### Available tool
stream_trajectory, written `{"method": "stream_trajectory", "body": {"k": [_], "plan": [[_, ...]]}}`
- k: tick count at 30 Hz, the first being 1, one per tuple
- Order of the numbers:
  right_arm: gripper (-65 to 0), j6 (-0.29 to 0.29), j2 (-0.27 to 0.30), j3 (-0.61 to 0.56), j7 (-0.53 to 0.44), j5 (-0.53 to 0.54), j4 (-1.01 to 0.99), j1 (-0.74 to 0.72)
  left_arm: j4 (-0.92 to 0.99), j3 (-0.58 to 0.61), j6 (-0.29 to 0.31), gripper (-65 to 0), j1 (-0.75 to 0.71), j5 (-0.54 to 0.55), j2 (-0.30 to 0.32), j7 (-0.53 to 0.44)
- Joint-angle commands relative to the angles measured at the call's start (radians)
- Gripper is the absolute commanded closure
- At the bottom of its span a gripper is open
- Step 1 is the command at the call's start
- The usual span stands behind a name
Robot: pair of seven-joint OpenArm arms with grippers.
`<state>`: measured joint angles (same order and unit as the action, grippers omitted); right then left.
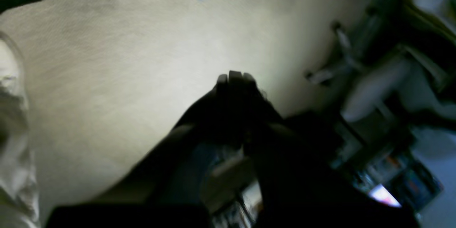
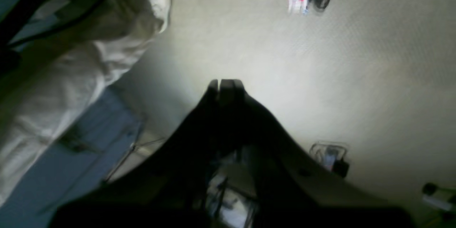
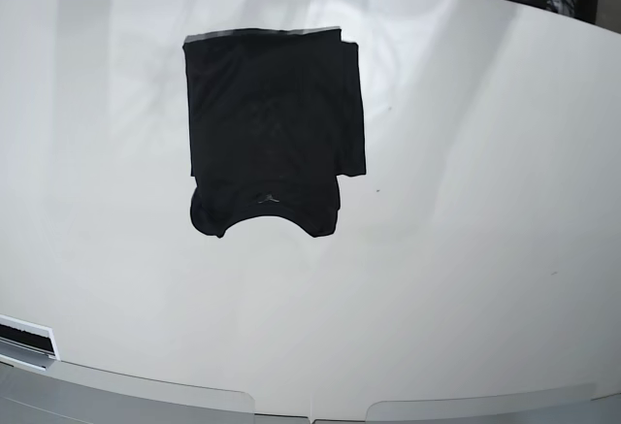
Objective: Layout the t-shirt on the table in an organized manner, then fold the t-shirt properly
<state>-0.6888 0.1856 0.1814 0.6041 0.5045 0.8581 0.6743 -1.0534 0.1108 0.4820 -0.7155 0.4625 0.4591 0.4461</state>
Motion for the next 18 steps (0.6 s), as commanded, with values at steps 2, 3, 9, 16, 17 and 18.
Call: {"method": "stream_trajectory", "body": {"k": [2, 3, 9, 16, 17, 18], "plan": [[0.0, -0.009, 0.008, -0.037, -0.113, -0.065, -0.085, -0.042, 0.115, 0.029, 0.010, 0.0, 0.055, -0.061, -0.024, -0.131], [0.0, -0.001, 0.007, -0.058, -0.168, -0.102, -0.126, -0.073, 0.176, 0.041, 0.010, 0.0, 0.094, -0.100, -0.039, -0.200], [0.0, 0.134, -0.019, -0.164, -0.338, -0.304, -0.219, -0.238, 0.391, 0.059, -0.021, 0.0, 0.329, -0.225, -0.122, -0.475], [0.0, 0.306, -0.069, -0.210, -0.465, -0.483, -0.219, -0.328, 0.476, 0.060, -0.318, 0.0, 0.455, -0.221, -0.257, -0.499], [0.0, 0.313, -0.079, -0.210, -0.479, -0.495, -0.219, -0.328, 0.490, 0.064, -0.318, 0.0, 0.462, -0.208, -0.264, -0.499], [0.0, 0.321, -0.088, -0.210, -0.500, -0.513, -0.219, -0.327, 0.503, 0.081, -0.316, 0.0, 0.465, -0.188, -0.269, -0.499]]}}
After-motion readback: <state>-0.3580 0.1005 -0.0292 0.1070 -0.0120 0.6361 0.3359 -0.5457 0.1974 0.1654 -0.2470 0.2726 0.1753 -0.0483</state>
